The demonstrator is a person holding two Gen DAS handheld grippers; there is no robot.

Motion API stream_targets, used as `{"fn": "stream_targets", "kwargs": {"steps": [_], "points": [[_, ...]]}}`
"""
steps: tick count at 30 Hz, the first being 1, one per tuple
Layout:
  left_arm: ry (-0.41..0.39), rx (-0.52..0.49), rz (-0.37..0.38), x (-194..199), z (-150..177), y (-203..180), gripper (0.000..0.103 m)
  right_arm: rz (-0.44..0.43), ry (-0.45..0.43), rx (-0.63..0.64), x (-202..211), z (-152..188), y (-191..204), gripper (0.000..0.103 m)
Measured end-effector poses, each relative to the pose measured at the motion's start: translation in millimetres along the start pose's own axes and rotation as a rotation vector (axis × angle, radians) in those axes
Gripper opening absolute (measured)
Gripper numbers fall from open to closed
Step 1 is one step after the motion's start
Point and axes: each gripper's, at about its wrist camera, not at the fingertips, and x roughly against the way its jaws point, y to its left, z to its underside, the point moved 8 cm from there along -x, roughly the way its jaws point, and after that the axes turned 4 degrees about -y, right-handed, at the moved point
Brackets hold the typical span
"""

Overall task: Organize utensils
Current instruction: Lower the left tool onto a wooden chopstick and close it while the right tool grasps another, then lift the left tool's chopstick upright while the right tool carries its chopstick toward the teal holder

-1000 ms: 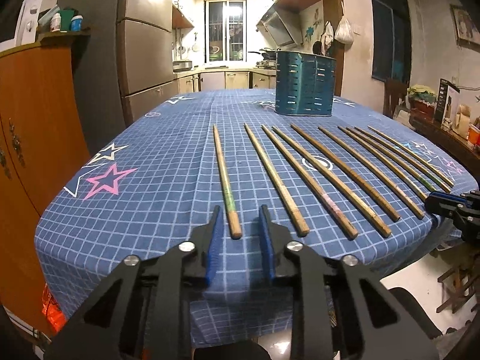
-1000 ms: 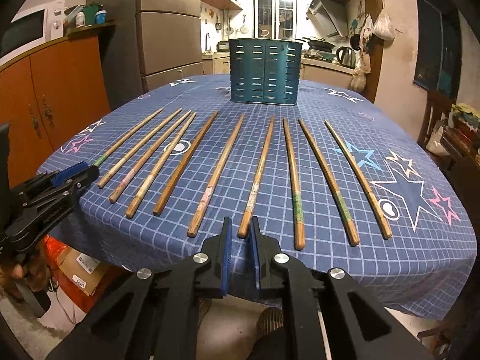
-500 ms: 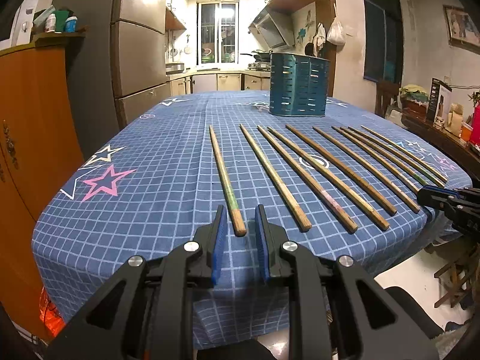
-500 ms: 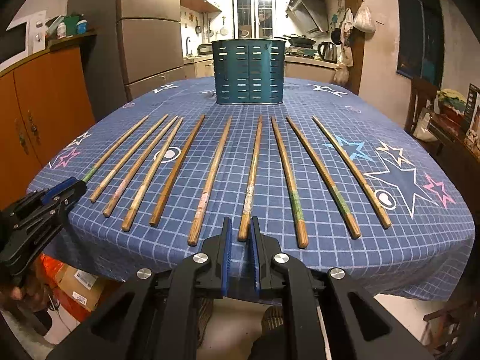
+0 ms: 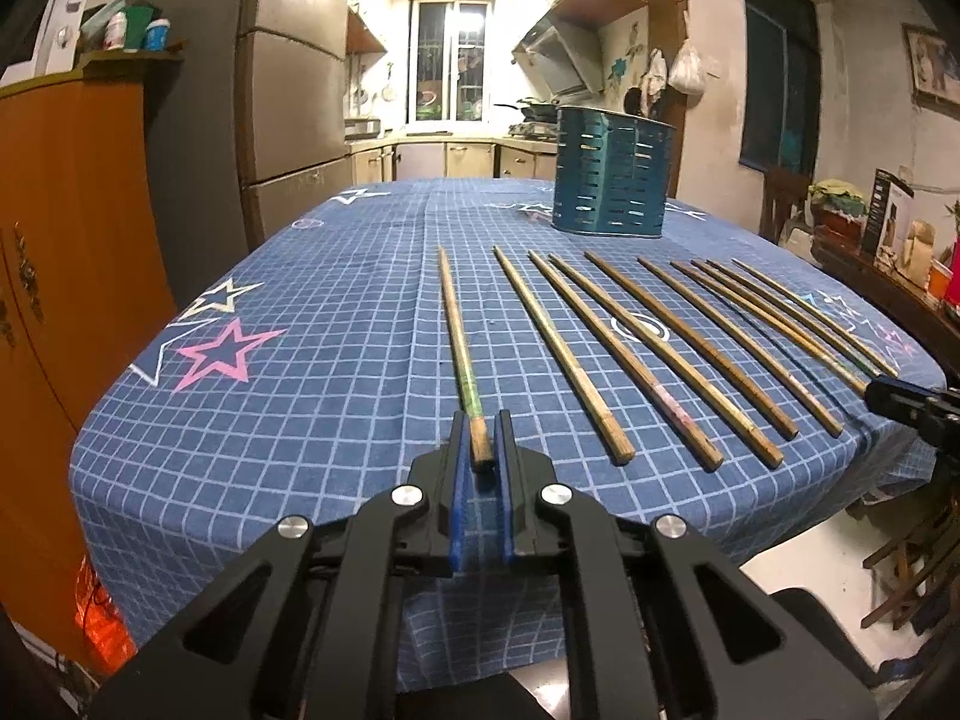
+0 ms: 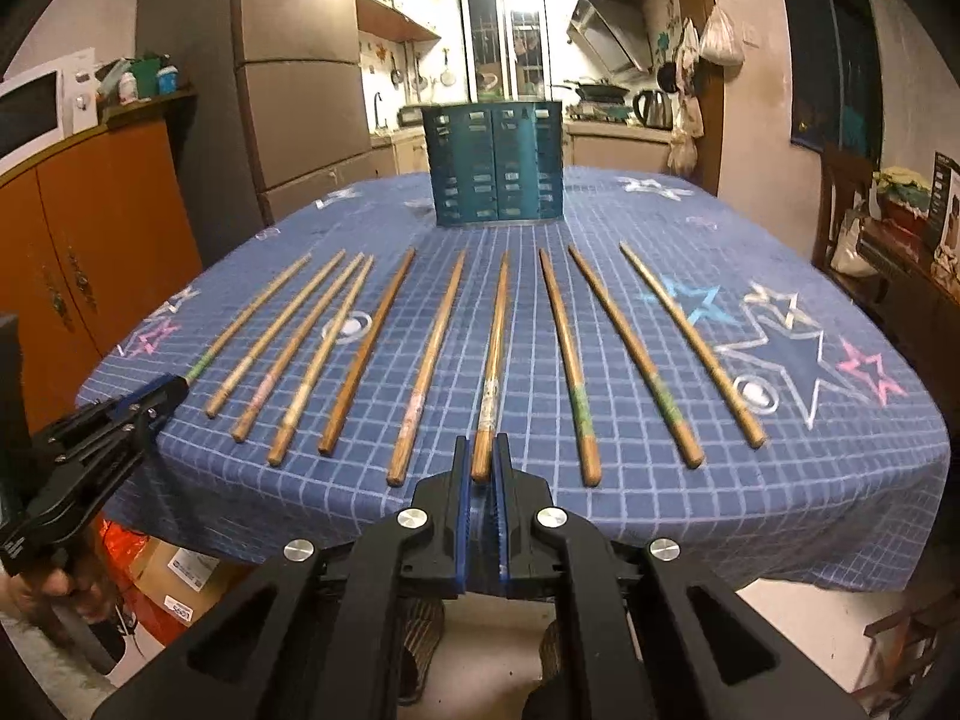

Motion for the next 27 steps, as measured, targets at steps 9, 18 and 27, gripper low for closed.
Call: {"fn": "stream_targets", "kwargs": {"steps": [9, 18, 27], "points": [[-0.075, -0.045, -0.061, 44, -43, -4, 0.005, -0.066, -0.136, 0.024, 48, -40, 0, 0.008], [-0.146, -0.004, -0.015, 68, -107, -1, 0.005, -0.142, -0.208, 0.043, 62, -78, 5, 0.008], [-0.177, -0.001, -0.007, 56, -151, -12, 0.005, -0.144, -0.264, 0.066, 69, -120, -8, 0.008]]}}
